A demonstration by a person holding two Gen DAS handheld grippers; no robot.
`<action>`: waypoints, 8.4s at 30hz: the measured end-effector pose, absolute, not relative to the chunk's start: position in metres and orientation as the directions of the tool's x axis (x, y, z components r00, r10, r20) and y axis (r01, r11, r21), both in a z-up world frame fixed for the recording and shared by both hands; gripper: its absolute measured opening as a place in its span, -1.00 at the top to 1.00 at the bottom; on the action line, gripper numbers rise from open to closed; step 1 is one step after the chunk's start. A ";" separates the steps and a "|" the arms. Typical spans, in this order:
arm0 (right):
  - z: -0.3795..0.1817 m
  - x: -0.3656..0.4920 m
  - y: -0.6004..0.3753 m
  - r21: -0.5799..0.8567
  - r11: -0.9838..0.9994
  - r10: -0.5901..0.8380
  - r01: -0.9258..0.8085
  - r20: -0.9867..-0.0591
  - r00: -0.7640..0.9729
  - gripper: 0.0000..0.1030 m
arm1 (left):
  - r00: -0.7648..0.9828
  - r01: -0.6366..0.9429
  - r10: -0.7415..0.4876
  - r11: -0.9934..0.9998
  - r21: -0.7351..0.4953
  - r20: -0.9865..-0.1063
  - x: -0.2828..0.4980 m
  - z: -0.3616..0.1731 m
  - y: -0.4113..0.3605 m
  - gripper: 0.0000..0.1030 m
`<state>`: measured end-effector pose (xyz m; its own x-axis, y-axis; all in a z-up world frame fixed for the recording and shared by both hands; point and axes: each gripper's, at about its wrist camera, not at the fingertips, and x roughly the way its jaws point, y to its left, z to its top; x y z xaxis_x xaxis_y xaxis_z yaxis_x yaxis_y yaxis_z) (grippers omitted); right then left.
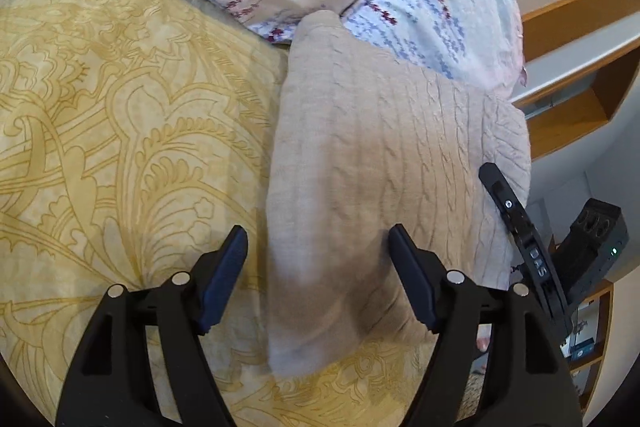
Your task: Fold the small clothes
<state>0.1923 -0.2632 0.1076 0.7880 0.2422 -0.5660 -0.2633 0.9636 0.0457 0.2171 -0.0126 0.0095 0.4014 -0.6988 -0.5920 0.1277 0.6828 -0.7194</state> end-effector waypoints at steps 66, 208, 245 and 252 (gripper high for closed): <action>0.039 0.119 -0.446 0.586 0.802 0.367 0.118 -0.638 0.677 0.09 | 0.339 0.294 -0.751 0.657 -0.694 -0.567 0.162 0.025 -0.042 -0.24; 0.045 0.149 -0.246 0.411 0.887 0.456 -0.208 -0.713 0.533 0.34 | 0.670 0.110 -0.313 0.938 -0.328 -0.673 0.090 0.029 0.080 -0.95; 0.035 0.082 -0.208 0.118 0.992 0.119 -0.041 -0.790 0.602 -0.97 | 0.562 0.097 -0.067 0.995 -0.015 -0.824 0.090 0.007 0.016 -0.96; 0.028 0.084 -0.201 0.082 0.996 0.088 -0.036 -0.817 0.570 -0.97 | 0.552 0.095 -0.036 0.995 0.019 -0.833 0.092 0.005 0.012 -0.96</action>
<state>0.0844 -0.2013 0.0276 0.5699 0.0881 -0.8170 -0.0363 0.9960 0.0820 0.0918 0.0124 0.0047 0.5519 -0.0364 -0.8331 0.0949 0.9953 0.0194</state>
